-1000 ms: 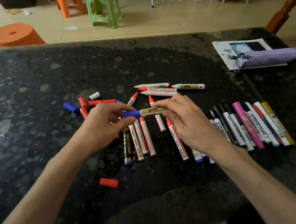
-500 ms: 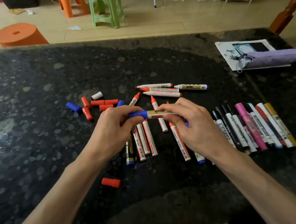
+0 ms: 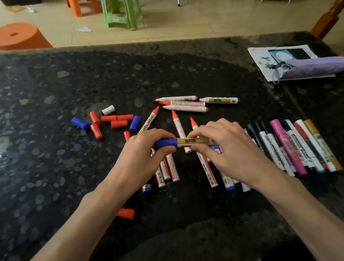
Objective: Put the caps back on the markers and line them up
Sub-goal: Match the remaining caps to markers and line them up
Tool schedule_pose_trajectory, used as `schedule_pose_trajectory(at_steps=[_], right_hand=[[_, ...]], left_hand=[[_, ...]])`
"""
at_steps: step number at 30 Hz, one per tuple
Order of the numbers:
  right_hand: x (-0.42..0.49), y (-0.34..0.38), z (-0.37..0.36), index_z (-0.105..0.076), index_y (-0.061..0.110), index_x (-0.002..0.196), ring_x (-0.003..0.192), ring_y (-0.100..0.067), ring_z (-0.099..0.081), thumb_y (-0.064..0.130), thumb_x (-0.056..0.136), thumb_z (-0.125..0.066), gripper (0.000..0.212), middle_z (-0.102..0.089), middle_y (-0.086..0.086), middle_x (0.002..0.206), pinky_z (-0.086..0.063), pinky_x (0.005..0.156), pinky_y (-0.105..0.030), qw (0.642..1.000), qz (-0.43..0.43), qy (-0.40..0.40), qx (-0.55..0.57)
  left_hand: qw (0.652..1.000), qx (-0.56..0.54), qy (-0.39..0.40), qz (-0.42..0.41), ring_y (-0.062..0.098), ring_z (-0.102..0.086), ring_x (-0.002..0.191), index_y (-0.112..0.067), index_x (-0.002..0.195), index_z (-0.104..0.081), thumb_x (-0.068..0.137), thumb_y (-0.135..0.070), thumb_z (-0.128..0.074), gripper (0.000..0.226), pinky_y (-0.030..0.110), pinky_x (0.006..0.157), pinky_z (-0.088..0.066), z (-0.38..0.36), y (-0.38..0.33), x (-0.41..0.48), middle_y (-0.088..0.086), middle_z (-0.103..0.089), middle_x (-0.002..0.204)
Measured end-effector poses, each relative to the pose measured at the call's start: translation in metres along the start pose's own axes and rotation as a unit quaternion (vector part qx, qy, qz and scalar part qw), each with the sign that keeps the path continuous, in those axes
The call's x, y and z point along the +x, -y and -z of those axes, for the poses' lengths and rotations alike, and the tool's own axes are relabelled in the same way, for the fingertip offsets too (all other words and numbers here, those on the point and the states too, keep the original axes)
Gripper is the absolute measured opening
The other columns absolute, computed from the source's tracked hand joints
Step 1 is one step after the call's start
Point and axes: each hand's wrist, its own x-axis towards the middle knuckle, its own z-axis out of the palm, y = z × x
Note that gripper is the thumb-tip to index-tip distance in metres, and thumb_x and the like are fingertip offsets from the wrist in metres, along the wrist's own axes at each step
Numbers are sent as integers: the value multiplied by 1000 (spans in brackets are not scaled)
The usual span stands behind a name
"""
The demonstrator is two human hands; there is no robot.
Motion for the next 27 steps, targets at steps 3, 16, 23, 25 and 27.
schedule_pose_trajectory(at_steps=[3,16,23,25,27], right_hand=[[-7,-2,3,-72,32,114,96,-4,-51,40,93,-71,22,-59,17,101,-40,81,-28,999,-33,-3,5],[-31,-45,21,-66,29,118,69,4,-55,55,91,-72,38,-59,17,75,-42,58,-23,934,-357,13,-18],[-33,-54,30,-66,28,87,67,-5,-62,51,91,-74,24,-66,10,74,-51,60,-28,925,-377,35,-44],[-33,-55,30,-62,30,82,68,-8,-66,51,91,-74,25,-68,8,73,-57,66,-33,922,-380,50,-49],[-31,-57,31,-64,30,88,70,-7,-64,53,90,-74,25,-68,9,77,-55,65,-32,922,-379,52,-53]], left_hand=[[1000,-17,-18,-11,-4,-62,89,-30,124,-67,91,-22,-74,35,9,73,-43,-9,-7,7,-17,-68,102],[991,19,-120,59,-1,-67,86,-32,122,-66,98,-19,-64,28,18,72,-50,8,3,10,-21,-67,96],[984,3,-153,88,6,-71,86,-25,119,-70,97,-15,-63,25,39,83,-61,20,13,12,-12,-72,97],[984,2,-156,89,8,-72,86,-26,118,-70,96,-14,-62,26,43,85,-61,20,14,12,-13,-72,95],[983,2,-158,91,7,-72,85,-25,118,-70,97,-13,-61,26,43,85,-61,21,14,12,-15,-72,94]])
